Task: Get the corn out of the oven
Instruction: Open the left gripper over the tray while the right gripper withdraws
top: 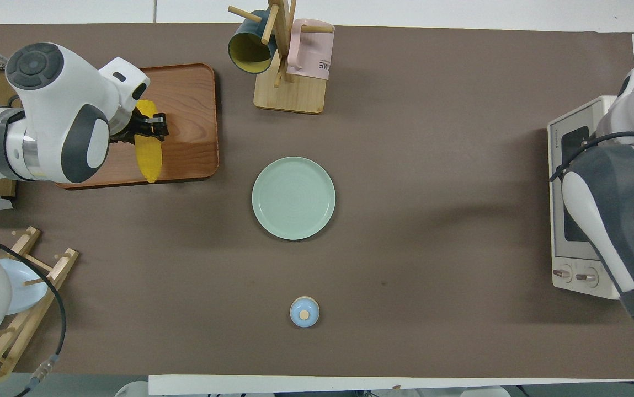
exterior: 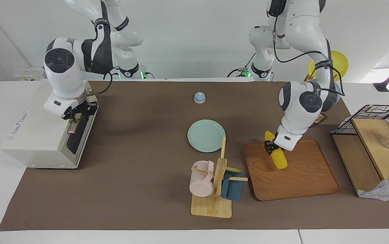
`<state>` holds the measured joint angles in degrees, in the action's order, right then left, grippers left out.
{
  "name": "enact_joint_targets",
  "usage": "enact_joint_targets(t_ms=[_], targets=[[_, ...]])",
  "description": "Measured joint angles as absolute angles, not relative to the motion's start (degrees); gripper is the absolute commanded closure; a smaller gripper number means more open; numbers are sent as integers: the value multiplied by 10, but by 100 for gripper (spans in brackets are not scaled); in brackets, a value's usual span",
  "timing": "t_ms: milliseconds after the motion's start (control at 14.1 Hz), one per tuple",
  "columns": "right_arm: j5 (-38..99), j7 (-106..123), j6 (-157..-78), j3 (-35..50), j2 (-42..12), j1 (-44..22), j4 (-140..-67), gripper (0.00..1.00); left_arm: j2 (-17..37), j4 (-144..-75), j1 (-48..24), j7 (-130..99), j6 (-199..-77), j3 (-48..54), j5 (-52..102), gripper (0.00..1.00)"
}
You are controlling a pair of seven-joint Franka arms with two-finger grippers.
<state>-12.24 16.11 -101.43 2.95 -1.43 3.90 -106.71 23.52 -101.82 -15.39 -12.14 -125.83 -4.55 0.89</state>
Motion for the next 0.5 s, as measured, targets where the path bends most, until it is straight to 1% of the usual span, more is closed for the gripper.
enact_joint_targets(t_ms=[71, 142, 284, 426, 496], targets=[[-88, 161, -990, 29, -9, 43, -1041, 0, 254, -1005, -145, -100, -1264, -45, 9, 1], [-54, 161, -957, 29, -3, 49, -1005, 0, 265, -994, -144, -88, -1264, -45, 9, 0], [-26, 158, -890, 29, 5, 56, -937, 0, 266, -984, -147, -86, -1255, -42, 9, 0], [-22, 143, -830, 29, 7, 57, -881, 0, 241, -969, -139, -85, -1198, -44, 9, 0], [-21, 137, -805, 30, 7, 57, -858, 0, 214, -962, -130, -78, -1152, -45, 9, 0]])
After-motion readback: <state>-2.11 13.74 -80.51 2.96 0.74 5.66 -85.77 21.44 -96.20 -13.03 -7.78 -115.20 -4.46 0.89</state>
